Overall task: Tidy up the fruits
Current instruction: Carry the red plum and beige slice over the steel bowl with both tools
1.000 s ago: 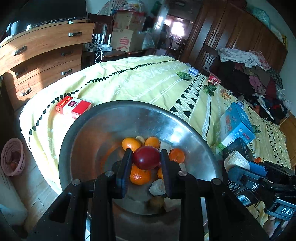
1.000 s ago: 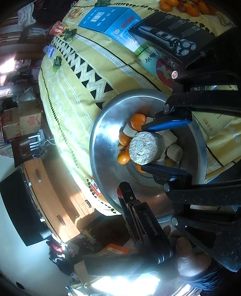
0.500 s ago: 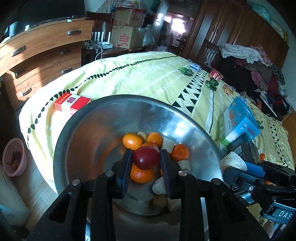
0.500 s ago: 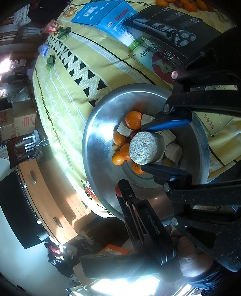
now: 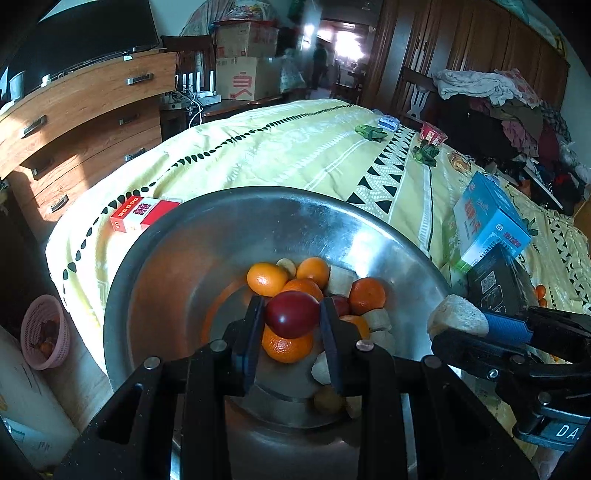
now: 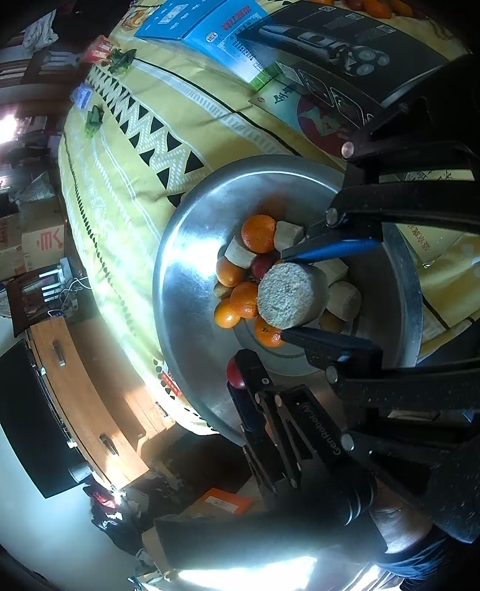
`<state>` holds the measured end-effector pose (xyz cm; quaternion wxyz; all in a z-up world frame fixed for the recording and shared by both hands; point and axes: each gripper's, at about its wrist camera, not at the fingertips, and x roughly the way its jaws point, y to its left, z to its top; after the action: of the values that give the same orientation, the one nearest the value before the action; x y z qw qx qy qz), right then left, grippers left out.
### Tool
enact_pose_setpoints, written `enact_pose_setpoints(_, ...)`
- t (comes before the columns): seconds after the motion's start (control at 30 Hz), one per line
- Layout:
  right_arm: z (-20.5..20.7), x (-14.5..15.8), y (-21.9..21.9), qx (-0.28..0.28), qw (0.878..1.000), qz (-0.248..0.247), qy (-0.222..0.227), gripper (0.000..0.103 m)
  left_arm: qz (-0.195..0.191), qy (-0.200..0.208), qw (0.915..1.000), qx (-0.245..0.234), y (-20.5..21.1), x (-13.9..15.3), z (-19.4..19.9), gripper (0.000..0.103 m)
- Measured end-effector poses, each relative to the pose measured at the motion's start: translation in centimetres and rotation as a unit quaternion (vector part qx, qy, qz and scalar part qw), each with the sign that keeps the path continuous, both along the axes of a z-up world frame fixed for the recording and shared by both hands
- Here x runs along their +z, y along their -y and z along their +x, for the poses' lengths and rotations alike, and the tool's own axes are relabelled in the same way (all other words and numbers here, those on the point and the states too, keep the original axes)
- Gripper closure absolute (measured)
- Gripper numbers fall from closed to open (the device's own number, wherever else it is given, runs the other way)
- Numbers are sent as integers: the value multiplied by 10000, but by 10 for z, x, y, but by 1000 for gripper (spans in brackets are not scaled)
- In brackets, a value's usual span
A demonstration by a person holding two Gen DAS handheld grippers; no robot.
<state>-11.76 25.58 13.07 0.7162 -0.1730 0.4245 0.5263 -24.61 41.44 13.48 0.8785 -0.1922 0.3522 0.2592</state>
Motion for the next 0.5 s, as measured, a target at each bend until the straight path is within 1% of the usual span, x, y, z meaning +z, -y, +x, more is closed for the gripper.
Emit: enact_pose_setpoints(0.5,0,-13,-5,0,9998,-167,-81,67,-96,-147,9998,29,-3,-10,1,72)
